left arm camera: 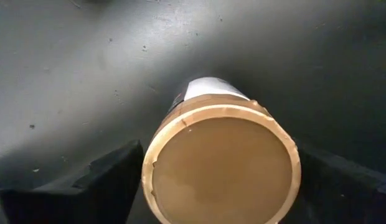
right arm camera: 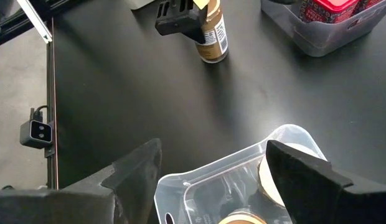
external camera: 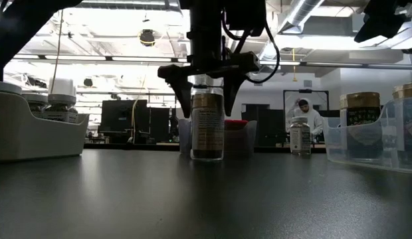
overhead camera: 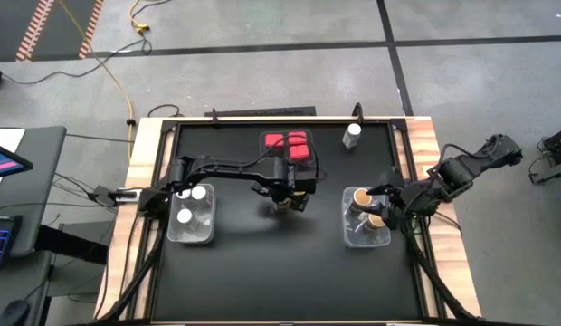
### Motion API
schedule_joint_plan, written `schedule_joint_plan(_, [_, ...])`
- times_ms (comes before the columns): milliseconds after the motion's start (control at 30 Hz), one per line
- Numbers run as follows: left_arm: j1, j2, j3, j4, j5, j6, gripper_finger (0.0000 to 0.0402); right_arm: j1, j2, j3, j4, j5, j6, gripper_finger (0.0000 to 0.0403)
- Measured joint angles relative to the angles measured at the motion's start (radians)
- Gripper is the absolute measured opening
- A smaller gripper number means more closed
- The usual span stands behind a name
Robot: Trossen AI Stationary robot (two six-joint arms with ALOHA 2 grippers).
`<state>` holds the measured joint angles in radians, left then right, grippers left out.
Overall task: Sort spices by type
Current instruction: Put the gold seasoning bottle into the transparent bin
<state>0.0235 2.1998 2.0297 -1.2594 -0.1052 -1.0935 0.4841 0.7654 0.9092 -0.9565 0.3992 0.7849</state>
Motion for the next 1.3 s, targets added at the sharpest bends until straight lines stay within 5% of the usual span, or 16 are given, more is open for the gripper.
schedule_joint_plan(400, [-0.027, -0.009, 0.181, -0.168, -0.038, 0.047, 0.0384, 0.000, 0.000, 0.000, 0.002, 0.000, 0.001, 0.0315])
schedule_joint_plan(633, [-0.088, -0.010, 0.326, -0.316, -0.161, 0.374, 0.0384, -0.024, 0.026, 0.000, 0.021, 0.000, 0.002, 0.0315])
schedule_joint_plan(833, [-0.123, -0.032, 0.324, -0.272, -0.114, 0.592, 0.0384, -0.086, 0.092, 0.000, 0.066, 0.000, 0.000, 0.0315])
schedule_joint_plan(1133, [-0.217, -0.079, 0.317, -0.211, -0.244, 0.794, 0.0384, -0.160, 0.213, 0.000, 0.284, -0.007, -0.026, 0.0315])
schedule_joint_plan(1300, [-0.236, -0.218, 0.088, -0.111, -0.271, 0.840, 0.0384, -0.185, 0.291, 0.040, 0.396, -0.008, -0.030, 0.0315])
